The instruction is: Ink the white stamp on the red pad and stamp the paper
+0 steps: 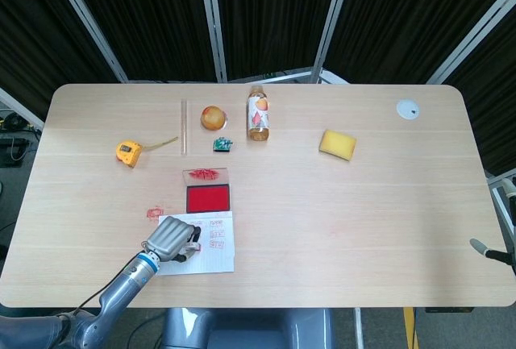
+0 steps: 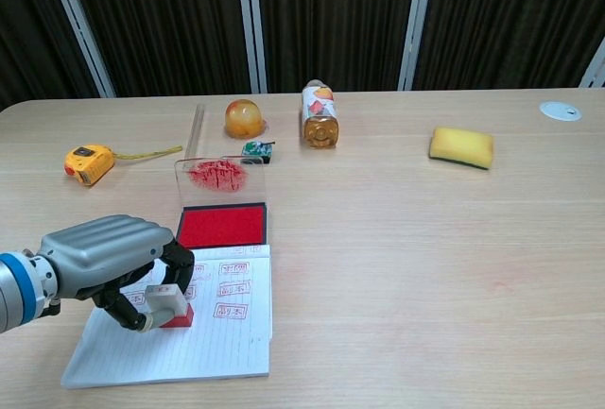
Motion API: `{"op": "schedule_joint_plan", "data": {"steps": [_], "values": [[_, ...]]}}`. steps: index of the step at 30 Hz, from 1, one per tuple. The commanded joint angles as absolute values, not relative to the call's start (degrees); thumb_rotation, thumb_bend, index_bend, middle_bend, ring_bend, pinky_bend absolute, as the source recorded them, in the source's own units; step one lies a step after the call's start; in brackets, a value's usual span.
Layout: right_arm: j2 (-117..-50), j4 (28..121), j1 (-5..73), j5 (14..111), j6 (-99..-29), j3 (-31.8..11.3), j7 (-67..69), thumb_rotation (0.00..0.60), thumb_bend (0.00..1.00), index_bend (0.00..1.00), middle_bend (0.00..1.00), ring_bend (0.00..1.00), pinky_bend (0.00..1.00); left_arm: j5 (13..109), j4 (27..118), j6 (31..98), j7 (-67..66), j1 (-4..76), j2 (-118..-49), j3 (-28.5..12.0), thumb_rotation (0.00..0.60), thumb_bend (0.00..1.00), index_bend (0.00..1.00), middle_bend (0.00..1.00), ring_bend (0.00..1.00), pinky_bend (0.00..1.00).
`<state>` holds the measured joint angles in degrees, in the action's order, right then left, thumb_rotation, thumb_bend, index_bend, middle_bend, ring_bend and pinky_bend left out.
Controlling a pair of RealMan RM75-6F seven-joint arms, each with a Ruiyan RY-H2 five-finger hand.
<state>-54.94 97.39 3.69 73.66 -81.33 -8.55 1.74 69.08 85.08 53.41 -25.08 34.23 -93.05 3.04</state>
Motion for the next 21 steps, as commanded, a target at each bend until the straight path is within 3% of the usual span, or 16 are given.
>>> {"op": "schedule_joint_plan", "data": {"steps": [1,14,21], "values": [[-55.0,97.4,3.7,73.6,-81.3,-8.6,1.7,0.600,0.00,0.00,0.00,0.00,0.00,69.1,84.9,53.2,-24.9,34.2,-93.1,3.0,0.600,0.44,0.57,0.55,0.82,0.93],[-55.1,97.2,3.8,73.5,-81.2,-8.6,1.5,0.600,0.00,0.00,0.00,0.00,0.00,70.2,85.1,52.9,-22.7,34.3,-92.5,2.1,0.600,0.44,0.57,0.55,0.82,0.93],[-55.2,97.3,3.8,73.7,-81.3,-8.5,1.2,0.600,0.00,0.00,0.00,0.00,0.00,72.9,90.6,53.9,-19.0,35.1,-87.9,-0.2,0.600,0.44,0.57,0.55,0.82,0.93]]}}
